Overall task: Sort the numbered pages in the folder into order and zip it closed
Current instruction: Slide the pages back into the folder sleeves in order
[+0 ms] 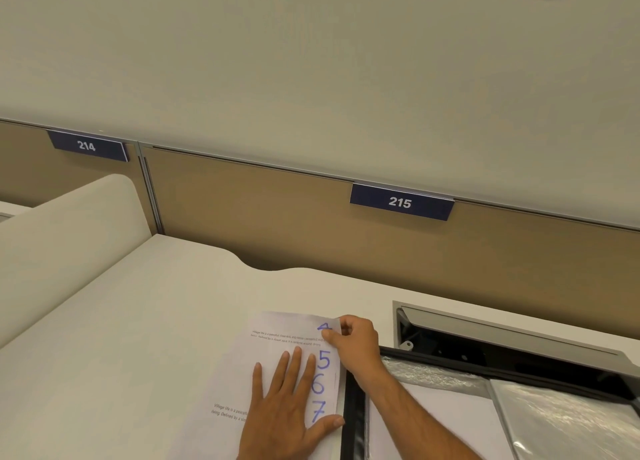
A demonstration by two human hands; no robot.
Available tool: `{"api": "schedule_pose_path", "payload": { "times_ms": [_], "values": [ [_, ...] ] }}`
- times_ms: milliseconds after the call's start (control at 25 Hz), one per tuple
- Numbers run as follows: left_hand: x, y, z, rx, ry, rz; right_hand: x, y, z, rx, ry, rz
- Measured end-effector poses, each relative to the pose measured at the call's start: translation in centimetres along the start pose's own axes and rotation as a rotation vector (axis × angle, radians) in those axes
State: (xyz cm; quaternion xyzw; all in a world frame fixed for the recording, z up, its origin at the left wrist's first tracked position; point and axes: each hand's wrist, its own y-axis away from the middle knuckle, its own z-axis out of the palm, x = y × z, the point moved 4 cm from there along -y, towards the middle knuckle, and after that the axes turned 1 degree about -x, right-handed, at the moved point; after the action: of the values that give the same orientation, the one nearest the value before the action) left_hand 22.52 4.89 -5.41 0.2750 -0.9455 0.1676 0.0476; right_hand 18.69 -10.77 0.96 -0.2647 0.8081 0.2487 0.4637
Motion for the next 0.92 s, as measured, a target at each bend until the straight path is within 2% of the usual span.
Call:
{"api": "schedule_pose_path", "payload": {
  "times_ms": [600,760,920],
  "values": [
    [0.3,0.4,-0.8,-0.228,0.064,-0.055,-5.3,-1.5,-5.4,0.253,-0.184,-0.177],
    [0.3,0.7,-1.0,-0.234,0.066,-0.034,-7.5,-1.9,-8.7,0.316,-0.296,-0.227],
    [0.3,0.5,-0.8,-0.222,0.054,-0.030,-10.2,-1.2,-12.5,0.308,-0.411,-0.334]
  ]
}}
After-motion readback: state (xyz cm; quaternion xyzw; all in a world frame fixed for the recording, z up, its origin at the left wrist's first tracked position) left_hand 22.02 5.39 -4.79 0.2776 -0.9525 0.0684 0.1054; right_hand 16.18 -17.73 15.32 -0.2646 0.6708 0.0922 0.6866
